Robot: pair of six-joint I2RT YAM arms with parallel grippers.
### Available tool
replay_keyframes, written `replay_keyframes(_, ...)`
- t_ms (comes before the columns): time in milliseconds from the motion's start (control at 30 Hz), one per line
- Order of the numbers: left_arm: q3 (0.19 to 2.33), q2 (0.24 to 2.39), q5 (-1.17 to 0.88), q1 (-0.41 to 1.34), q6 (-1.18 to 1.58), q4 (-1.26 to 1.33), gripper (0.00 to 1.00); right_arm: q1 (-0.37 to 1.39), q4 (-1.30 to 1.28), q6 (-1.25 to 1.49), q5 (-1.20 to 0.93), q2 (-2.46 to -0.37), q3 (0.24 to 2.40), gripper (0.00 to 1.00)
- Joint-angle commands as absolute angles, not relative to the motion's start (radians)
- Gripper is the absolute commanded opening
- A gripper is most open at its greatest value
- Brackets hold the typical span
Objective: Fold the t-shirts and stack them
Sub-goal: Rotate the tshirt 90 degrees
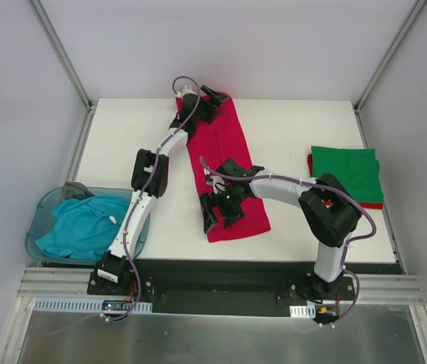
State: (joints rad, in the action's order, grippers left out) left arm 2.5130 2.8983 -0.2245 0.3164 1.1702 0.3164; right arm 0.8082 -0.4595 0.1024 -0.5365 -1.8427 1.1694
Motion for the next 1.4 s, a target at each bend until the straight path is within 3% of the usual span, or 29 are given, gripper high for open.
replay_keyframes(0,2.540,2.990,-0.161,0.357,1.196,0.376,0.99,0.801,-0.471,0.063,-0.575,-1.865,1.226,0.96)
replay_keyframes(167,2.553,2.985,-0.092,0.414,1.080,0.419,0.99,0.802,-0.440,0.061,-0.623,-1.871,1.259,0.96)
replay_keyframes(500,2.490,2.857,-0.175,0.410,0.928,0.427,0.99,0.790,-0.446,0.092,-0.500,-1.752,1.217,0.96)
replay_keyframes(633,2.436,2.696,-0.333,0.394,0.845,0.397,0.99,0.761,-0.449,0.112,-0.413,-1.623,1.167,0.96)
replay_keyframes(800,2.196,2.400,-0.469,0.394,0.747,0.385,0.99,0.710,-0.437,0.150,-0.244,-1.376,1.028,0.96)
replay_keyframes(933,2.085,2.225,-0.561,0.394,0.724,0.237,0.99,0.646,-0.423,0.225,-0.089,-1.179,0.892,0.96)
replay_keyframes(1033,1.769,2.004,-0.572,0.397,0.764,0.189,0.99,0.550,-0.434,0.340,-0.055,-1.089,0.781,0.96)
replay_keyframes(1200,1.148,1.621,-0.457,0.463,0.709,0.187,0.99,0.468,-0.370,0.267,-0.328,-1.043,0.677,0.96)
replay_keyframes(1367,0.769,1.396,-0.272,0.581,0.733,0.091,0.99,0.485,-0.471,0.166,-0.211,-1.075,0.679,0.96)
